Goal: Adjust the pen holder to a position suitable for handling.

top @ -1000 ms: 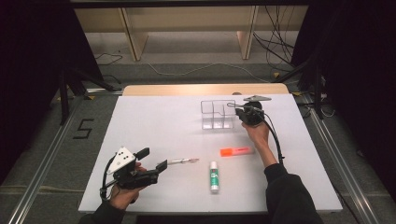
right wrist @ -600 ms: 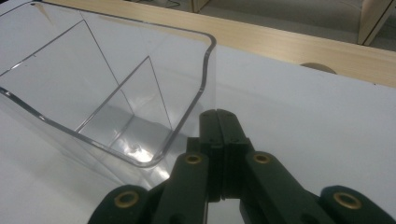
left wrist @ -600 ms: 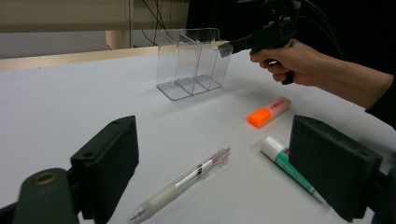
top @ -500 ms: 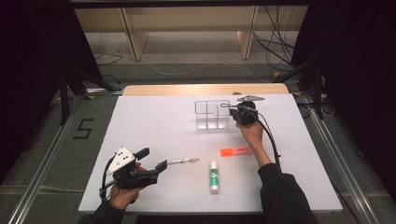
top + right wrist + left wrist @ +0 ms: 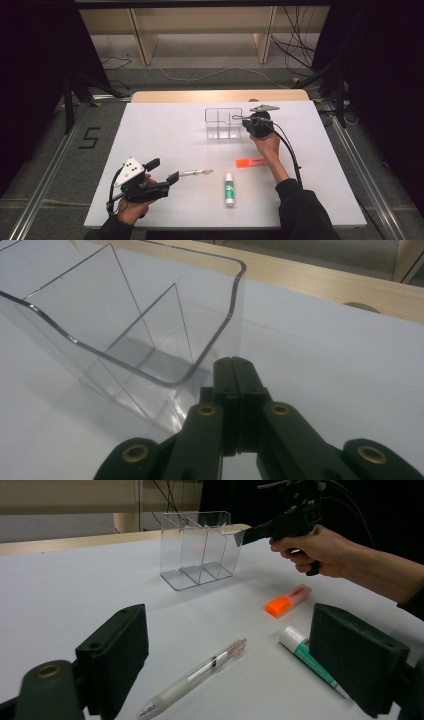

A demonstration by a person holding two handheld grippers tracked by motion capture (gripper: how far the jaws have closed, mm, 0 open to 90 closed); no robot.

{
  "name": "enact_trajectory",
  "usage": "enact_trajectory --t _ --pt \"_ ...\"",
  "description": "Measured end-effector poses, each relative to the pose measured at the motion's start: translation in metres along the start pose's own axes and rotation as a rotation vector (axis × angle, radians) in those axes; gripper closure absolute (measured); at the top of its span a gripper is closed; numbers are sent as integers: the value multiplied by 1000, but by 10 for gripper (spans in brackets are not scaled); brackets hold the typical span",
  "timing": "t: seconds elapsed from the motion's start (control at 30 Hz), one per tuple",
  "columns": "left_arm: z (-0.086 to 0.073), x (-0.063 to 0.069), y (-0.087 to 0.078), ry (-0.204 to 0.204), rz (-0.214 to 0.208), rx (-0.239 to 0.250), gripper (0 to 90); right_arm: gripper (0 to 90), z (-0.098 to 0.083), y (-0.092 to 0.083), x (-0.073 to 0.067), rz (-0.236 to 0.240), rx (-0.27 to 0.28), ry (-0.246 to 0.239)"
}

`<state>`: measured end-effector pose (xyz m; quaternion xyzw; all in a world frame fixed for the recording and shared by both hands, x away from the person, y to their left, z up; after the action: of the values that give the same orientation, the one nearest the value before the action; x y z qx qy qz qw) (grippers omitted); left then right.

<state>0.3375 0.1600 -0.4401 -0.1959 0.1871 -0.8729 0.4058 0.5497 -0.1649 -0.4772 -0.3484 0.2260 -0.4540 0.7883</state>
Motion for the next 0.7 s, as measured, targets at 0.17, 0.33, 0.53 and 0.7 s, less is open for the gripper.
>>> enact_trajectory --t 0.17,0.33,0.53,0.7 --pt "0 0 0 0 1 0 158 900 -2 -2 -5 0 1 -8" --pt "0 0 0 0 0 1 158 900 -3 -4 -10 10 -3 -18" --pt "0 0 0 -1 1 3 158 881 -5 -8 -12 24 -9 -37" --pt "0 0 -1 3 3 0 158 847 -6 -17 -12 36 12 -45"
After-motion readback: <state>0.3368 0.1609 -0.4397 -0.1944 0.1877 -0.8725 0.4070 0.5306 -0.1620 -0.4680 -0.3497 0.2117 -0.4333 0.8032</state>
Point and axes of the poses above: each handheld gripper's, and its own axes: y roughly forward along the jaws, z roughly out of its top, x roughly to its right, the point moved 4 cm from there along y, roughly forward along the jaws, and after that the axes turned 12 degrees about -x, right-handed, at the moved point
